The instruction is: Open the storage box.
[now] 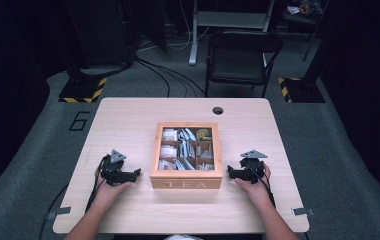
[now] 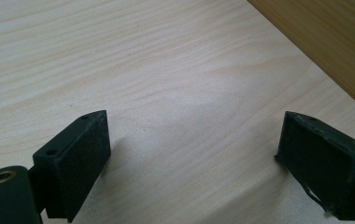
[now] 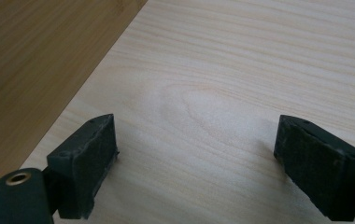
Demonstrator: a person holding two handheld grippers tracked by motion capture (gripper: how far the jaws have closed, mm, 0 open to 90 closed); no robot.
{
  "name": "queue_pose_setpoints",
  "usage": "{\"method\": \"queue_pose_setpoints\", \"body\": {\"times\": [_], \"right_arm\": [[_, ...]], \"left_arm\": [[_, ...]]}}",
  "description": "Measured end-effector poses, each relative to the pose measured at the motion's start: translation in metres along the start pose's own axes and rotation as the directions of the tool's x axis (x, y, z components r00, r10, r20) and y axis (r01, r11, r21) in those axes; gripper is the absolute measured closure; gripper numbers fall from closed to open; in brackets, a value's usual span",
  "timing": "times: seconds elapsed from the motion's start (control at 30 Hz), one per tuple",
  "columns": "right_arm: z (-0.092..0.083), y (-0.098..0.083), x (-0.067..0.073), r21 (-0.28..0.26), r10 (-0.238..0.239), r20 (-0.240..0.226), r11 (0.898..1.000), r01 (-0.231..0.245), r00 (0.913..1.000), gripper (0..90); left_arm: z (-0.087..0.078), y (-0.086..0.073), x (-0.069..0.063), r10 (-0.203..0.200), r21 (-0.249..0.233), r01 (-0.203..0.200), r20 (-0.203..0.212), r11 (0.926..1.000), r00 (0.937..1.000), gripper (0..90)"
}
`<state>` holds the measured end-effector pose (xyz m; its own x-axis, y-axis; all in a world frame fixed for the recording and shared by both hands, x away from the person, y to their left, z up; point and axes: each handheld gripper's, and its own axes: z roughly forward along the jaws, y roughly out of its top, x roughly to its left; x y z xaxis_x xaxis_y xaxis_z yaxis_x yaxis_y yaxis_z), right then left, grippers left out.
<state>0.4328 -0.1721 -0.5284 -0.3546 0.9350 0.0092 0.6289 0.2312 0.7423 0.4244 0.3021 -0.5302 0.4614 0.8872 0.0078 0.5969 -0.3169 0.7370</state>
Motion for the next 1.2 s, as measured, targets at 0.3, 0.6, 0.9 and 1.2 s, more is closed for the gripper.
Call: {"method": "queue_pose_setpoints", "body": {"times": [0.3,0.6,0.9,1.2], "right_arm": [[0.000,0.000,-0.001,0.000,-0.019,-0.022,1.000,0.019,0.9996,13.6],[-0.001,-0.001,-0.002,-0.001,-0.030,-0.032,1.000,0.030,0.9990,14.3],[-0.006,-0.001,-0.008,0.001,-0.038,-0.046,0.999,0.038,0.9982,28.3],[-0.019,0.006,-0.006,-0.008,-0.067,-0.069,0.998,0.067,0.9954,42.8]], "left_arm": [[0.000,0.000,0.000,-0.002,0.006,0.002,0.003,1.0000,1.0000,8.5],[0.000,0.001,0.000,-0.004,0.005,0.004,0.000,1.0000,1.0000,9.7],[-0.001,0.003,0.001,-0.016,-0.004,0.016,-0.002,0.9999,0.9999,21.6],[-0.015,0.007,-0.002,-0.046,0.008,0.046,0.035,0.9989,0.9983,31.3]]}}
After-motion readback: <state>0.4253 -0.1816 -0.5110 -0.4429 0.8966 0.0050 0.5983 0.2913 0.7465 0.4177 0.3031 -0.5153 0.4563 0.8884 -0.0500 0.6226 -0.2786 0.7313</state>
